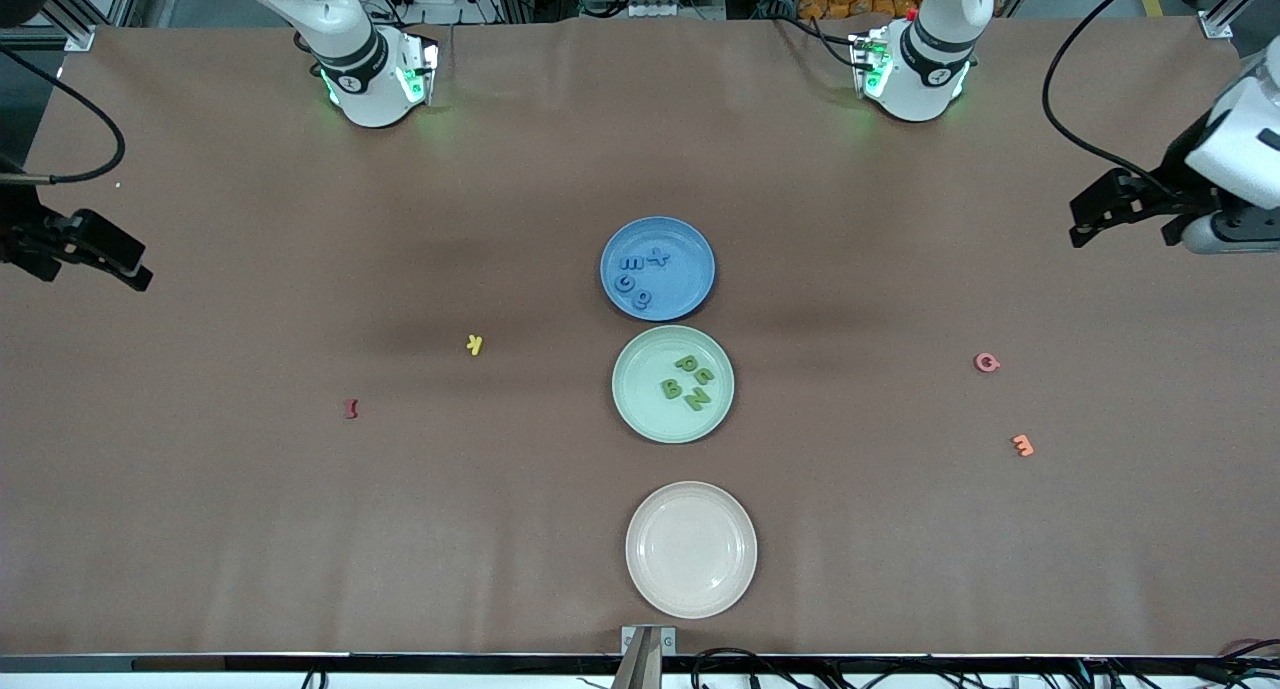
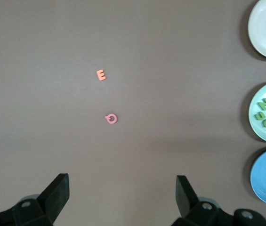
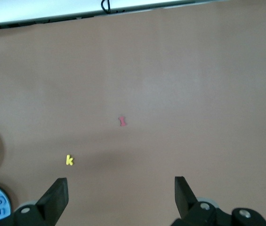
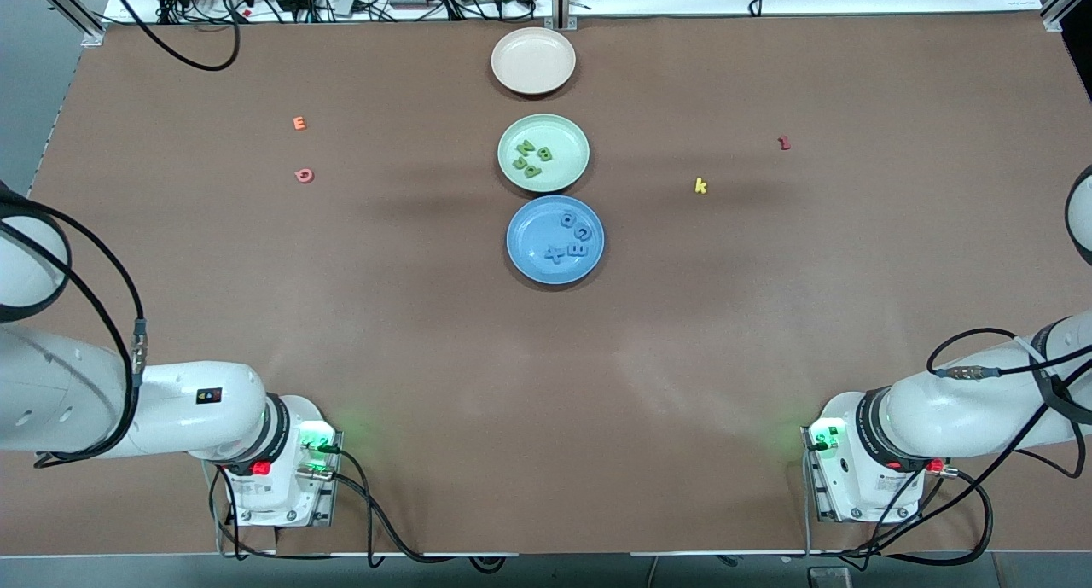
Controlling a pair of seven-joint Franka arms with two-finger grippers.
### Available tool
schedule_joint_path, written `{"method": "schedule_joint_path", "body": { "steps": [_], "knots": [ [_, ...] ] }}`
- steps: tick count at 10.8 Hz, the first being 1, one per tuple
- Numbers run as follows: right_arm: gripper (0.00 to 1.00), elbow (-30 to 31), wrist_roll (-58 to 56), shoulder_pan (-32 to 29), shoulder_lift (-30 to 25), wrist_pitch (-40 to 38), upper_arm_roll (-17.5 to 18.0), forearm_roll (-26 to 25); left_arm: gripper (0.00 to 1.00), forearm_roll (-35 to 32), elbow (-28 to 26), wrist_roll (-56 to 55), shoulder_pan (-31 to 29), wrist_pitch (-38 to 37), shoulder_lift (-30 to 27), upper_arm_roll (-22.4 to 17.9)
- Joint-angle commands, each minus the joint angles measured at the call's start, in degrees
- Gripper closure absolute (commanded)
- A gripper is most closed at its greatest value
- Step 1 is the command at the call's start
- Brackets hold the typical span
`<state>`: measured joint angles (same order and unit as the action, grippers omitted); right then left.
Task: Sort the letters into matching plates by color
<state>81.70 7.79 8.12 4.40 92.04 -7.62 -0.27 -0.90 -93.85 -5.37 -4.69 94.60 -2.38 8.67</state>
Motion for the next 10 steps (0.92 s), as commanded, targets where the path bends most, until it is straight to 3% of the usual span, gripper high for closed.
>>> {"method": "schedule_joint_path", "body": {
  "steps": [1,10],
  "knots": [
    [0.00,5.21,0.73,-0.04,-5.97,-1.33,0.50,1.06,0.00,0.38,-0.19,-0.34,-1.73,-1.35,-1.40,0.12],
    [0.00,5.31,0.91,-0.57,-5.28,-1.00,0.86,0.53,0.00,1.43,0.07,-0.43,-1.20,-1.18,-0.96,2.04]
  ]
}}
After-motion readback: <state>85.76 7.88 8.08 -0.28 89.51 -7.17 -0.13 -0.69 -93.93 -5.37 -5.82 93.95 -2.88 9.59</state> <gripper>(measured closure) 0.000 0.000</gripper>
